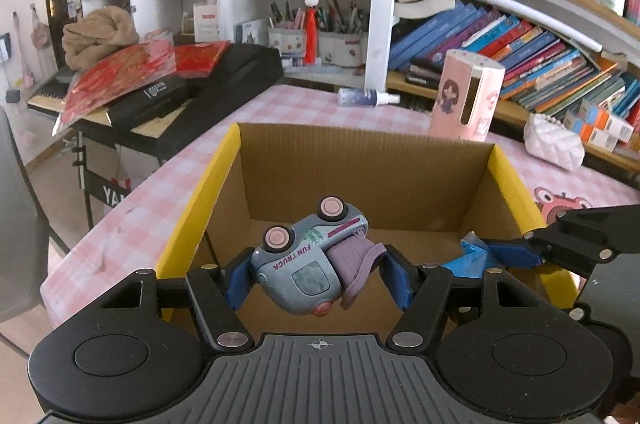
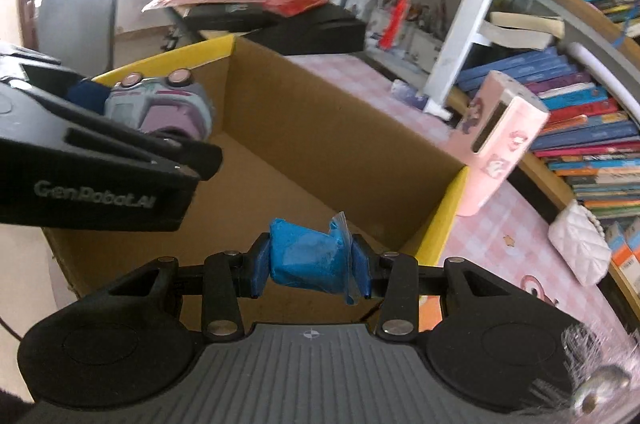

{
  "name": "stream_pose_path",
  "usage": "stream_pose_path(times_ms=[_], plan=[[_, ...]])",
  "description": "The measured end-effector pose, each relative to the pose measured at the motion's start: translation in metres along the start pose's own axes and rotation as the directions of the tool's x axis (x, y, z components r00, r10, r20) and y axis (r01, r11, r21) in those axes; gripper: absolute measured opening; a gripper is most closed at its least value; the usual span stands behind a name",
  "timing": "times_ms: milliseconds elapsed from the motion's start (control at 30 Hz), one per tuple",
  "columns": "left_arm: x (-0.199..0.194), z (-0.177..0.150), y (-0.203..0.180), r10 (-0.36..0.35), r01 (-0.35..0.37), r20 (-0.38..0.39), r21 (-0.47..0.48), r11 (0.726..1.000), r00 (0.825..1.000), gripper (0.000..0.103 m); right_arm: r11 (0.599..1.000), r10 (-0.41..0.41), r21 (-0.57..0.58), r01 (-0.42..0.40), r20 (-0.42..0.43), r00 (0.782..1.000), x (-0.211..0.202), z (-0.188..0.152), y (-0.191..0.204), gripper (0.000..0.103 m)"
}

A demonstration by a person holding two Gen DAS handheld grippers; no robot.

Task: Organize objects
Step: 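Open the left tool dropping the truck while the right tool releases the bag into the box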

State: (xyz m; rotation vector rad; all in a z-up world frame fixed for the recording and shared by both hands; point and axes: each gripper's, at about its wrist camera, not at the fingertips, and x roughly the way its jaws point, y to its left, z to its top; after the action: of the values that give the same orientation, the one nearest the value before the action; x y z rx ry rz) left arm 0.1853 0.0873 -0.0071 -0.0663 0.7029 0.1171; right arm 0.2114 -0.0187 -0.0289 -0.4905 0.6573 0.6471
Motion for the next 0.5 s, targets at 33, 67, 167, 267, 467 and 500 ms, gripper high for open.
stream_pose_path(times_ms=[33,67,167,267,467,500], plan=[[0.0020,-0.0003,-0.0005,0.006,-0.006,-0.006,0.000,1.000,1.000,0.066,1.000,0.012,-0.009,-0.012,-0.005,1.000,0.0006,0.0001,0.0003,0.039],[0.0036,-0.0004,-0.0004,0.010,-0.010,-0.012,-0.003,1.000,1.000,0.066,0.999,0.024,-0.021,-0.024,-0.011,1.000,0.0016,0.0003,0.0009,0.039],[0.0071,-0.0007,-0.0006,0.018,-0.018,-0.029,-0.015,1.000,0.999,0.066,0.998,0.031,-0.061,-0.032,-0.019,0.999,0.0027,-0.0003,0.0038,0.039],[0.0086,-0.0005,-0.0015,0.024,-0.025,-0.037,-0.014,1.000,0.999,0.066,0.995,0.040,-0.091,-0.041,-0.016,0.999,0.0033,0.0001,0.0056,0.039],[0.0106,0.0003,-0.0018,0.040,-0.041,-0.044,-0.020,0.999,0.998,0.065,0.992,0.062,-0.111,-0.063,-0.012,0.998,0.0063,0.0017,0.0018,0.039],[0.0105,0.0004,-0.0016,0.042,-0.043,-0.043,-0.023,0.999,0.998,0.064,0.991,0.066,-0.115,-0.067,-0.012,0.998,0.0071,0.0023,0.0011,0.039]])
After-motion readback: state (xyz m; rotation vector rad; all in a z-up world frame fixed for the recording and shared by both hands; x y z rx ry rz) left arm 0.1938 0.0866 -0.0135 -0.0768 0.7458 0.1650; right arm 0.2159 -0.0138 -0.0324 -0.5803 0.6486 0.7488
